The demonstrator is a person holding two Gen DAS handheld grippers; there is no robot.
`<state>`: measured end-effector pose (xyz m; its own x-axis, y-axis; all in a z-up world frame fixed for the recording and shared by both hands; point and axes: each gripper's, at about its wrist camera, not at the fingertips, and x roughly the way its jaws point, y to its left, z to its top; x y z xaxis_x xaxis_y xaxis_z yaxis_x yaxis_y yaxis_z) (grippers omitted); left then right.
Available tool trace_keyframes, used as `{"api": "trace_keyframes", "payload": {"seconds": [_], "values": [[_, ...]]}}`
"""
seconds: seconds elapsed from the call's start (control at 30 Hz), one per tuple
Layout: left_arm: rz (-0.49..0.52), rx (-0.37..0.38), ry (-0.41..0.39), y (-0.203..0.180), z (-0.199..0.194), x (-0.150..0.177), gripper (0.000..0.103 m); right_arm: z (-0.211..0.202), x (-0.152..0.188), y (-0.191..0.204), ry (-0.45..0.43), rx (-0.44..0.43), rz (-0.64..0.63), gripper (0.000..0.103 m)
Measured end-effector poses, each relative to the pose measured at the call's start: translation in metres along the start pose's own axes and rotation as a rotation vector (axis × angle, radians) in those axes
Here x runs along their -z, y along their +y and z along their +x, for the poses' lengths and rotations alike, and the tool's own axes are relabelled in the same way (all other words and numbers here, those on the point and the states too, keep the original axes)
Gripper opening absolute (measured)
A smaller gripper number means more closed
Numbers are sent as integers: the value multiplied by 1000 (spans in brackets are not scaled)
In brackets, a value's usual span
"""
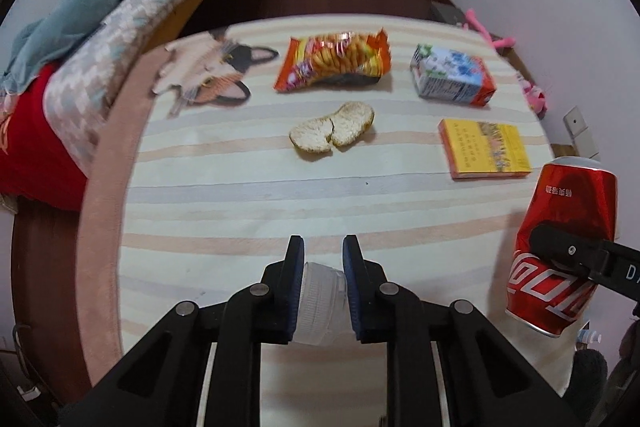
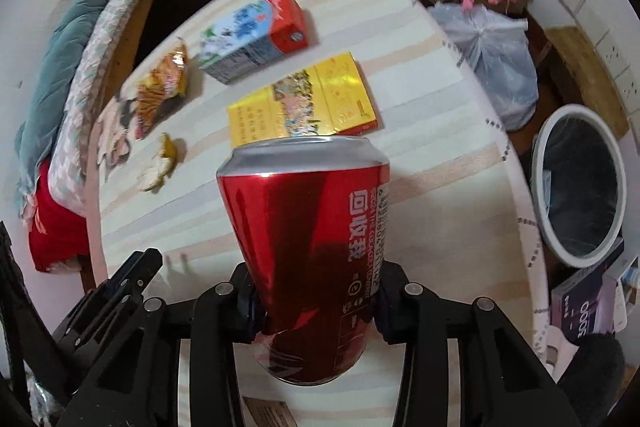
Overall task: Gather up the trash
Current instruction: 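Carry can and cup over the white bin and open both tools to drop them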
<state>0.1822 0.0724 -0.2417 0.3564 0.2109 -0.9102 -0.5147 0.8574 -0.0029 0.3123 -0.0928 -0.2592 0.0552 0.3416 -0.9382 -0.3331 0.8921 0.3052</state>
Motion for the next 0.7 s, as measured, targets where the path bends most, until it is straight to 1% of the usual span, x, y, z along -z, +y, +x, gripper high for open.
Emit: {"api": "trace_keyframes", "payload": {"seconds": [0.07,0.17,0.27,0.37,0.47,0.57,0.67,0.7], "values": [[8,-3,-25,-4,-14,0,17,-12,5,3,-14,-24,-10,44],[34,4,-72,-12,-45,1,17,-33,13,5,-42,-51,-33,44],[62,13,-125,-27,-76,0,17,-61,21,3,-69,-78,-58,44],[94,40,-177,-48,-104,-4,17,-92,25,-5,-117,-89,-78,44],[140,66,-221,-77,-124,-10,17,-127,27,-23,-170,-89,-90,44],[199,106,-253,-119,-141,-16,17,-160,27,-52,-214,-78,-75,44],[256,143,-263,-163,-145,-21,17,-186,26,-86,-246,-56,-52,44],[279,158,-262,-182,-144,-22,17,-196,25,-101,-256,-44,-42,44]]}}
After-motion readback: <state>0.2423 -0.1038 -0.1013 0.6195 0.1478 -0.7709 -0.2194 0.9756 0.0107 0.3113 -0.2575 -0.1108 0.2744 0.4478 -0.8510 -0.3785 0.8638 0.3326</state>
